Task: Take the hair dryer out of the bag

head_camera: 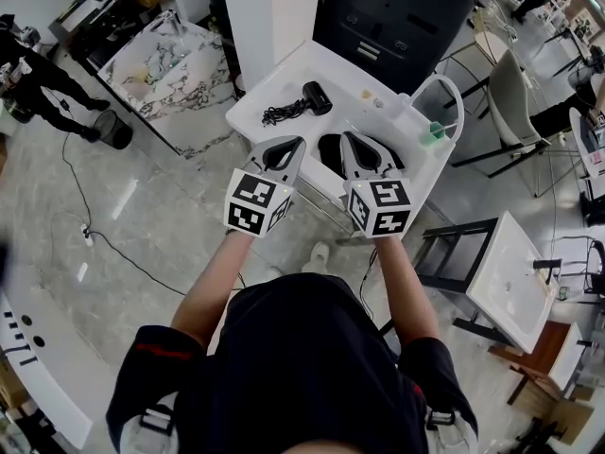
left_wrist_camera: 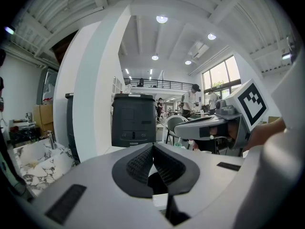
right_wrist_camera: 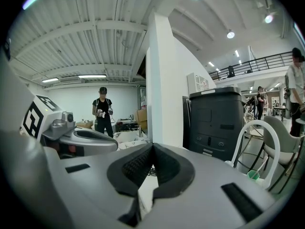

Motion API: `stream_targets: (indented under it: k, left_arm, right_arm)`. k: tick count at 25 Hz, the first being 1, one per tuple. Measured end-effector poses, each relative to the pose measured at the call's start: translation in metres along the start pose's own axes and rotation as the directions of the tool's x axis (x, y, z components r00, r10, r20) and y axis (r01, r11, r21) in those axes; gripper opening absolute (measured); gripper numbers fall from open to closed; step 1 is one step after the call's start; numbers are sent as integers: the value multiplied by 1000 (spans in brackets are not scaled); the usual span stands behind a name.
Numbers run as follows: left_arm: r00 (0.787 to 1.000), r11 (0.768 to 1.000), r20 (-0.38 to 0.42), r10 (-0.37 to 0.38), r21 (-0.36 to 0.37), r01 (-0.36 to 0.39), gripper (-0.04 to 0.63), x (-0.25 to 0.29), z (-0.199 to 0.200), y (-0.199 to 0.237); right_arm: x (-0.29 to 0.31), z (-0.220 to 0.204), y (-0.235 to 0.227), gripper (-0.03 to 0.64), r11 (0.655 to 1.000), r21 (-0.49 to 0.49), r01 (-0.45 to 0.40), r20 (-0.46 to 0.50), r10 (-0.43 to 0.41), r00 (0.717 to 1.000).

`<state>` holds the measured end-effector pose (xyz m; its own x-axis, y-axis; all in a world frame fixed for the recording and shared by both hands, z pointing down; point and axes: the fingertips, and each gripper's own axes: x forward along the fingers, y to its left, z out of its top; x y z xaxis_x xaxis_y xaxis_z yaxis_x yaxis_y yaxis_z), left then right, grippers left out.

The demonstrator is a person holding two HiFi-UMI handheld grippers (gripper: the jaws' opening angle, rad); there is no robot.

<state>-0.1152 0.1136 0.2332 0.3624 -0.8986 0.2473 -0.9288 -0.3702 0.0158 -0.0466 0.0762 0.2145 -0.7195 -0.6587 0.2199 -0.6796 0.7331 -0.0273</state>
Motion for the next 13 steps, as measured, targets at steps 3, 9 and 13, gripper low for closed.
stream_targets:
  k: [3,9,13]
  left_arm:
    - [1000,1000,0,2,1,-2,15,3,1,1]
    - [1000,1000,1,7,0,-7,15,10,2,3]
    - [1000,1000,1,8,-1,-8,14,16,3,7]
  right_arm:
    - [1,0,-3,32,1000,0,-3,0,3,1000]
    - [5,0,-8,32,1000,-4,-9,-2,9,1000]
    - [10,-1,-11,32,1000,-5,-12,-5,12,1000]
